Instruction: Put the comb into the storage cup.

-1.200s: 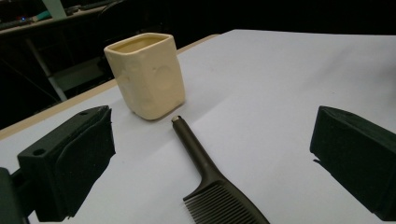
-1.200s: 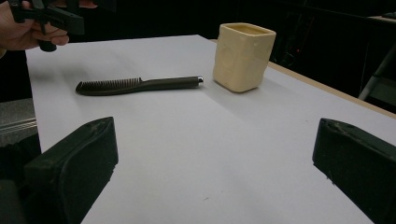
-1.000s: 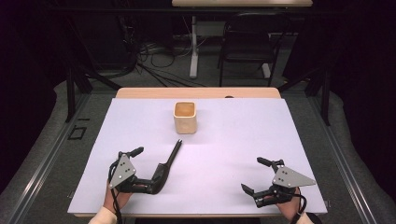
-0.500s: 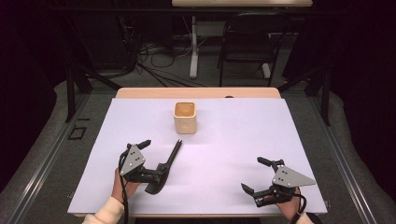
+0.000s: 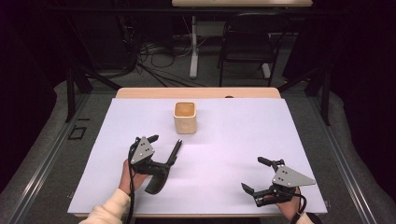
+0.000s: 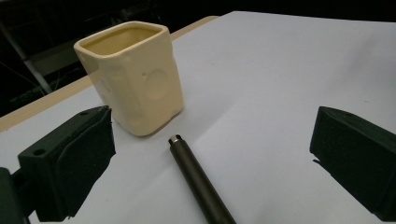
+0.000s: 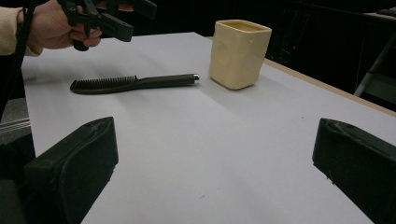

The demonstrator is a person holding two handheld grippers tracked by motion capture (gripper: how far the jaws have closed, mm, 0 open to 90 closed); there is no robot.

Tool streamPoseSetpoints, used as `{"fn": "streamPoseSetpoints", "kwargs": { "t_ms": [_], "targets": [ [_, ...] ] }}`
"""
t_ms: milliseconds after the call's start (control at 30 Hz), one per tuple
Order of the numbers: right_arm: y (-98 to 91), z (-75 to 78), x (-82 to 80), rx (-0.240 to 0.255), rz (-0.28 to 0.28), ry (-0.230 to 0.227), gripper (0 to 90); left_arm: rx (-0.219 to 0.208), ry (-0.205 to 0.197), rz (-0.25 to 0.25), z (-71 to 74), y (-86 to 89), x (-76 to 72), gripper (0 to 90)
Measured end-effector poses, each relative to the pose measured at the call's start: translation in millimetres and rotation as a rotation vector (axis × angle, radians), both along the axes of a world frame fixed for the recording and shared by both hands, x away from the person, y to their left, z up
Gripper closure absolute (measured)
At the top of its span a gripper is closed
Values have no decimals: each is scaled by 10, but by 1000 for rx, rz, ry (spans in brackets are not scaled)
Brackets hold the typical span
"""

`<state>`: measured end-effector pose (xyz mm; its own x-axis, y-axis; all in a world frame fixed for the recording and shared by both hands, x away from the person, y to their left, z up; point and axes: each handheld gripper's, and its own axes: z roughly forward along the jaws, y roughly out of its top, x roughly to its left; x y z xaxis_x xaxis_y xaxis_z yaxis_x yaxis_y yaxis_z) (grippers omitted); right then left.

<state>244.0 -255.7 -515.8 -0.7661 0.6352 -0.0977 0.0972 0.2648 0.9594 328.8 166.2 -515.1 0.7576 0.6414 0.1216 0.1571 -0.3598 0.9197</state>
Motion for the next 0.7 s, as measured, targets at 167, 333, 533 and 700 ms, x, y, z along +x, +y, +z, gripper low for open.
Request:
{"fn": "streamPoseSetpoints", "kwargs": {
  "t_ms": [167,333,533,700],
  "targets": [
    [-2,-1,3,0,0,-1,0,6,18,-5,0,-68,79,0],
    [-3,-1,3,0,0,-1,0,11,39,-6,-7,-132,175,0],
    [-3,-1,2,3,2,0,0,41,74,-13,-52,-212,296,0],
    [-4,-2,3,4,1,0,0,68,108,-32,-53,-271,377,0]
  ]
}}
